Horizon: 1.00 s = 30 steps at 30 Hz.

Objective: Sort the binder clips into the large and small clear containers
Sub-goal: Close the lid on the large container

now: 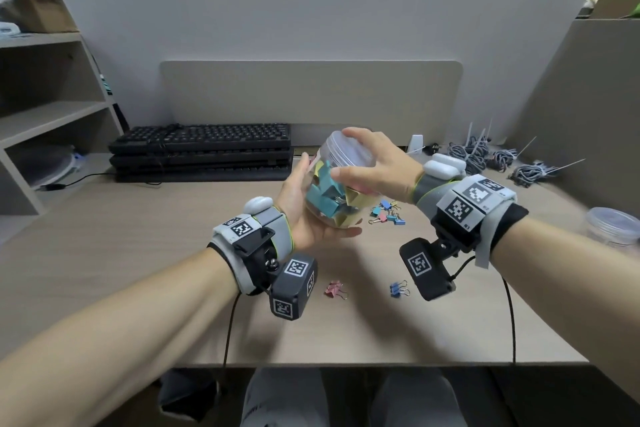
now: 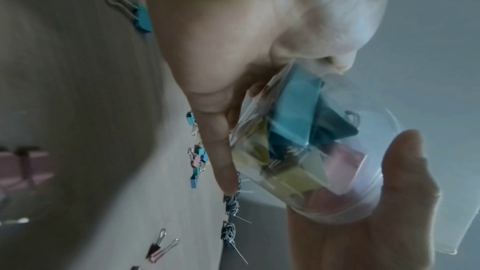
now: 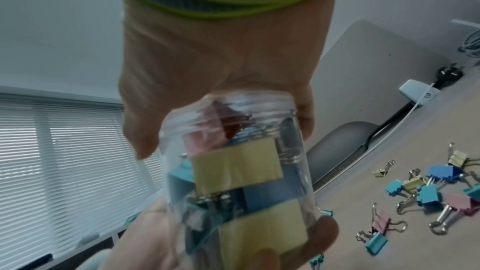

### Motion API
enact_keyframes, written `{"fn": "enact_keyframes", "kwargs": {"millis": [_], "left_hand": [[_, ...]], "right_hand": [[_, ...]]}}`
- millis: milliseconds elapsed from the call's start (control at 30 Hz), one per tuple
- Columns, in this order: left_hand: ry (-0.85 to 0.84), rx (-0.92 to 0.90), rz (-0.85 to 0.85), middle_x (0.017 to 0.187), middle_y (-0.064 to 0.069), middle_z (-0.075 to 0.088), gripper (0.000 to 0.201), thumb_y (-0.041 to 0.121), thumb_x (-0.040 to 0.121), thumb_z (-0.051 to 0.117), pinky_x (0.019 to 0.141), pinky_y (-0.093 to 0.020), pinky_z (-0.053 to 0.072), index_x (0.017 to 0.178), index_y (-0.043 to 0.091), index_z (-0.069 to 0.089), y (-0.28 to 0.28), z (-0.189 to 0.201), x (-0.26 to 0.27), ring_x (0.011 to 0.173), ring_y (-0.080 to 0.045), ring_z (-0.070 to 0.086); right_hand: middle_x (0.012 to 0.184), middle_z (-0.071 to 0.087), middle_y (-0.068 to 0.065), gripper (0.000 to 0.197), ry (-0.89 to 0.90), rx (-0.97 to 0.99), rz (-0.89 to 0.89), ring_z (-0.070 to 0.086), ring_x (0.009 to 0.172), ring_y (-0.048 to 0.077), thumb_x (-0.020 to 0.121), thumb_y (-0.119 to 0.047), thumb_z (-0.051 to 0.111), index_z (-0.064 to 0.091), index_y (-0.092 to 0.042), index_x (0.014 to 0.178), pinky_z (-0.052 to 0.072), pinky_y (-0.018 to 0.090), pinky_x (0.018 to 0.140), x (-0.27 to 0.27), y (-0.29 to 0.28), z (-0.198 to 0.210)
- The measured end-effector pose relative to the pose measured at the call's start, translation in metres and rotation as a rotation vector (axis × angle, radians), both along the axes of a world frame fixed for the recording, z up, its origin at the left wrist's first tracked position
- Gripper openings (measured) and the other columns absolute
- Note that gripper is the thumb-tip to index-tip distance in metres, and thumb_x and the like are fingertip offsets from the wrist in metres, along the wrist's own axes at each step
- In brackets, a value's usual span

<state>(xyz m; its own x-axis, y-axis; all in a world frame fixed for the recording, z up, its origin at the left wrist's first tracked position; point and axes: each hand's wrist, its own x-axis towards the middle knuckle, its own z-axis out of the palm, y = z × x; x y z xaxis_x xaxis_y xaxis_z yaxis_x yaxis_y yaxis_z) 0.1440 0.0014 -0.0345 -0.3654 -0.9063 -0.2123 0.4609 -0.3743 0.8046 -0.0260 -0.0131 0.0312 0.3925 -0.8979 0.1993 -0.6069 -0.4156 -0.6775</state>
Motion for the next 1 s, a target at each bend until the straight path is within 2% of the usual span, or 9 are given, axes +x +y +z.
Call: {"fn": "enact_keyframes", "kwargs": {"millis": [100,200,300,400,467,600,800,900,1000], "left_hand": [[-0.075,-0.055,0.066,0.121,-0.014,0.068,0.075,0.075,0.081,0.049,0.091,-0.065,0.049,0.127,0.018,0.063,-0.002,0.010,-0.003,0.105,-0.038,0.065],[-0.236,-0.103,0.150,0.126,-0.013,0.067,0.075,0.070,0.072,0.064,0.086,-0.060,0.053,0.127,0.019,0.063,-0.004,0.012,-0.002,0.109,-0.037,0.066],[-0.289,-0.092,0.173,0.125,-0.014,0.067,0.077,0.070,0.070,0.063,0.079,-0.055,0.055,0.127,0.018,0.063,-0.003,0.012,0.000,0.104,-0.038,0.068],[-0.265,-0.033,0.148,0.112,-0.015,0.071,0.074,0.072,0.079,0.049,0.080,-0.053,0.055,0.119,0.013,0.068,-0.003,0.015,0.007,0.089,-0.035,0.068],[-0.246,0.002,0.100,0.108,-0.015,0.072,0.073,0.073,0.081,0.044,0.084,-0.053,0.053,0.117,0.014,0.069,-0.005,0.014,0.013,0.088,-0.036,0.068],[-0.195,0.033,0.051,0.100,-0.013,0.071,0.069,0.072,0.083,0.041,0.082,-0.051,0.051,0.112,0.017,0.069,-0.003,0.012,0.012,0.082,-0.035,0.066],[-0.125,0.081,0.058,0.107,-0.016,0.066,0.071,0.072,0.072,0.058,0.088,-0.057,0.049,0.115,0.015,0.066,0.001,0.004,0.003,0.086,-0.038,0.064],[-0.116,0.089,0.079,0.112,-0.015,0.064,0.082,0.072,0.066,0.066,0.089,-0.057,0.049,0.121,0.011,0.064,-0.001,0.001,-0.001,0.090,-0.038,0.063],[-0.137,0.045,0.084,0.114,-0.016,0.067,0.083,0.073,0.073,0.060,0.087,-0.060,0.051,0.129,0.011,0.061,-0.004,0.004,-0.004,0.092,-0.038,0.065]], "right_hand": [[0.138,0.040,-0.002,0.093,-0.008,0.023,-0.083,0.058,0.108,0.014,0.072,-0.074,0.059,0.028,-0.030,0.148,0.046,0.016,0.082,0.005,0.001,0.003],[0.134,0.053,0.007,0.114,0.003,0.164,-0.198,0.058,0.112,0.027,0.056,-0.095,0.037,0.029,-0.023,0.144,0.050,0.043,0.096,0.009,-0.006,0.002],[0.137,0.051,0.006,0.132,-0.052,0.307,-0.198,0.058,0.114,0.032,0.043,-0.104,0.029,0.034,-0.021,0.145,0.049,0.050,0.097,0.010,-0.004,0.006],[0.140,0.047,0.002,0.119,-0.069,0.360,-0.124,0.058,0.114,0.037,0.052,-0.100,0.034,0.037,-0.027,0.146,0.049,0.051,0.097,0.005,-0.001,0.012],[0.150,0.041,0.000,0.113,0.013,0.287,-0.104,0.051,0.127,0.033,0.058,-0.095,0.043,0.032,-0.029,0.148,0.043,0.050,0.105,-0.002,0.001,0.014],[0.160,0.024,-0.002,0.095,0.101,0.069,0.027,0.029,0.145,0.018,0.081,-0.060,0.065,0.017,-0.023,0.155,0.029,0.035,0.115,-0.010,0.006,0.007],[0.146,0.046,0.003,0.110,0.144,0.046,-0.086,0.048,0.128,0.022,0.059,-0.081,0.055,0.027,-0.028,0.150,0.042,0.037,0.101,-0.003,-0.001,-0.001],[0.148,0.045,0.003,0.106,0.099,0.064,-0.116,0.046,0.132,0.024,0.061,-0.078,0.056,0.025,-0.031,0.151,0.041,0.040,0.106,0.000,0.000,-0.005],[0.149,0.044,0.002,0.103,0.063,0.083,-0.150,0.045,0.133,0.024,0.064,-0.074,0.058,0.025,-0.031,0.151,0.041,0.040,0.107,-0.004,-0.004,-0.006]]}}
